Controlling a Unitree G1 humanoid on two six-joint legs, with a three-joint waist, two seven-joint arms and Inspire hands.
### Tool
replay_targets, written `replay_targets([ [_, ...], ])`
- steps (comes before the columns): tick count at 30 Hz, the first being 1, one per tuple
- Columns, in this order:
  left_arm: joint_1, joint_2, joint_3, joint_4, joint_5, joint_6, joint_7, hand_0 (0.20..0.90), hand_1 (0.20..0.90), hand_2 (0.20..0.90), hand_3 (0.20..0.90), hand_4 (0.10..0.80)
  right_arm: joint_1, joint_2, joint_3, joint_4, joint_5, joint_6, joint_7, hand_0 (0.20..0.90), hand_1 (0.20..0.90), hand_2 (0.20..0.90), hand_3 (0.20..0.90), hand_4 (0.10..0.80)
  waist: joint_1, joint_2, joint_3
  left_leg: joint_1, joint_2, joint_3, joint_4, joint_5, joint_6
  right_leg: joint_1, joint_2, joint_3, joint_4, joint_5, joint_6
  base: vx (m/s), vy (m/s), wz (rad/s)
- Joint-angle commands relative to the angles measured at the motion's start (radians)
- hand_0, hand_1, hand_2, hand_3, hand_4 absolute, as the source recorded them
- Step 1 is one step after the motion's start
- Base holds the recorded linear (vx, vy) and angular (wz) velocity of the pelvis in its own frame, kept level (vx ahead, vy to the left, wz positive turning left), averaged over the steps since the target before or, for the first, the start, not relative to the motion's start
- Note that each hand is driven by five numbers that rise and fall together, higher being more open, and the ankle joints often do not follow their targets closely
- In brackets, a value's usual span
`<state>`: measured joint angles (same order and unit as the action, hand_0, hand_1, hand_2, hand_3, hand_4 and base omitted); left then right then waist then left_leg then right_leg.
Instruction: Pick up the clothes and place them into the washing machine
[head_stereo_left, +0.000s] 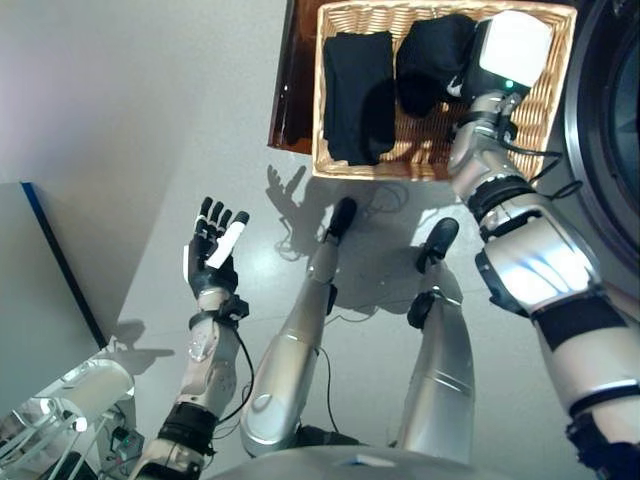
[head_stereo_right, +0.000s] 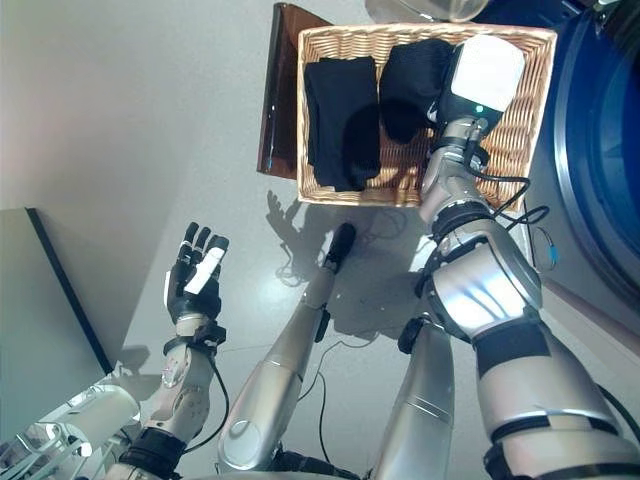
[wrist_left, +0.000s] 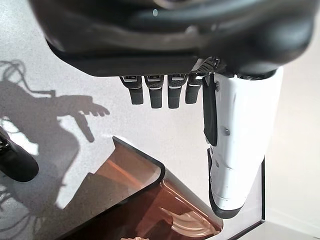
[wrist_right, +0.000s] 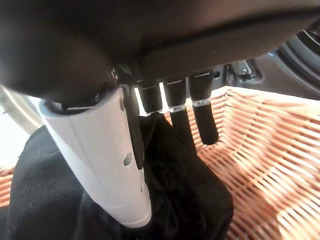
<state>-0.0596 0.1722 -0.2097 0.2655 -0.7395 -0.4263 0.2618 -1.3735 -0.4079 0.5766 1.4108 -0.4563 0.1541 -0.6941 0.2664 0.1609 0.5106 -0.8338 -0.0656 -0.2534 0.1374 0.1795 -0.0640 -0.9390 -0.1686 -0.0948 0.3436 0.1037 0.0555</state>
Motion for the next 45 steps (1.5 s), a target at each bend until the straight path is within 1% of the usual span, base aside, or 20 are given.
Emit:
replay_targets([
  [1,-0.007,0.072,0.005,-0.092,-0.002,-0.088,0.013,0.9,0.9,0.9,0.9,0.8,-0.09,0.036,0.054,-0.039,-0.014,-0.033,-0.002,0.2,0.2,0.2,0.2,0.3,0.056,0.094,0.009,-0.068,-0.066,0.04,-0.091,0.063,0.011,0.012,-0.039,0.026,0.026,-0.1,0.054,0.0,0.0,0.0],
  [9,0.005,0.077,0.003,-0.091,-0.003,-0.087,0.008,0.9,0.9,0.9,0.9,0.8,-0.075,0.031,0.049,-0.055,-0.021,-0.028,-0.008,0.2,0.2,0.2,0.2,0.3,0.042,0.094,0.009,-0.048,-0.063,0.052,-0.082,0.059,0.01,0.038,-0.037,0.03,0.019,-0.098,0.055,0.0,0.0,0.0],
  [14,0.007,0.074,0.001,-0.072,-0.003,-0.084,0.005,0.9,0.9,0.9,0.9,0.8,-0.052,0.023,0.035,-0.079,-0.021,-0.032,-0.017,0.2,0.2,0.2,0.2,0.3,0.031,0.094,0.009,-0.021,-0.056,0.064,-0.08,0.055,0.008,0.06,-0.034,0.033,0.017,-0.098,0.055,0.0,0.0,0.0],
  [18,0.007,0.069,0.004,-0.059,0.0,-0.086,0.011,0.9,0.9,0.9,0.9,0.8,-0.017,0.038,0.012,-0.117,-0.016,-0.04,-0.038,0.2,0.2,0.2,0.2,0.3,0.017,0.082,0.009,0.008,-0.049,0.076,-0.082,0.051,0.008,0.087,-0.026,0.037,0.001,-0.09,0.056,0.004,-0.003,-0.01],
  [25,0.002,0.044,0.013,-0.011,-0.015,-0.085,0.019,0.9,0.9,0.9,0.9,0.8,0.115,0.065,-0.059,-0.232,0.011,-0.069,-0.066,0.2,0.2,0.2,0.2,0.3,-0.029,0.04,0.009,0.06,-0.036,0.104,-0.073,0.03,0.011,0.152,-0.011,0.046,-0.035,-0.075,0.057,0.018,-0.004,-0.11],
  [31,0.016,0.029,0.035,0.021,-0.034,-0.077,0.019,0.9,0.9,0.9,0.9,0.8,0.271,0.032,-0.13,-0.351,0.005,-0.085,-0.087,0.2,0.2,0.2,0.2,0.3,-0.08,0.011,0.009,0.081,-0.03,0.126,-0.043,0.005,0.016,0.18,-0.002,0.054,-0.045,-0.066,0.058,0.005,-0.001,-0.08],
  [34,0.027,0.023,0.048,0.038,-0.035,-0.076,0.018,0.9,0.9,0.9,0.9,0.8,0.337,0.016,-0.149,-0.411,-0.011,-0.091,-0.09,0.2,0.2,0.2,0.2,0.3,-0.095,-0.001,0.009,0.096,-0.022,0.14,-0.042,-0.003,0.016,0.195,0.003,0.062,-0.062,-0.059,0.059,0.006,0.003,-0.09],
  [38,0.037,0.012,0.045,0.086,-0.031,-0.072,0.009,0.9,0.9,0.9,0.9,0.8,0.413,0.0,-0.187,-0.464,-0.02,-0.101,-0.102,0.2,0.2,0.2,0.2,0.3,-0.116,-0.01,0.009,0.128,-0.017,0.153,-0.041,-0.014,0.017,0.23,0.006,0.068,-0.082,-0.058,0.061,0.022,-0.013,-0.19],
  [45,0.04,0.005,0.051,0.111,-0.031,-0.072,0.003,0.9,0.9,0.9,0.9,0.8,0.472,-0.007,-0.241,-0.506,0.001,-0.117,-0.125,0.2,0.2,0.2,0.2,0.3,-0.131,-0.012,0.009,0.164,-0.011,0.161,-0.045,-0.017,0.017,0.269,0.013,0.082,-0.103,-0.052,0.059,0.025,-0.019,-0.08],
])
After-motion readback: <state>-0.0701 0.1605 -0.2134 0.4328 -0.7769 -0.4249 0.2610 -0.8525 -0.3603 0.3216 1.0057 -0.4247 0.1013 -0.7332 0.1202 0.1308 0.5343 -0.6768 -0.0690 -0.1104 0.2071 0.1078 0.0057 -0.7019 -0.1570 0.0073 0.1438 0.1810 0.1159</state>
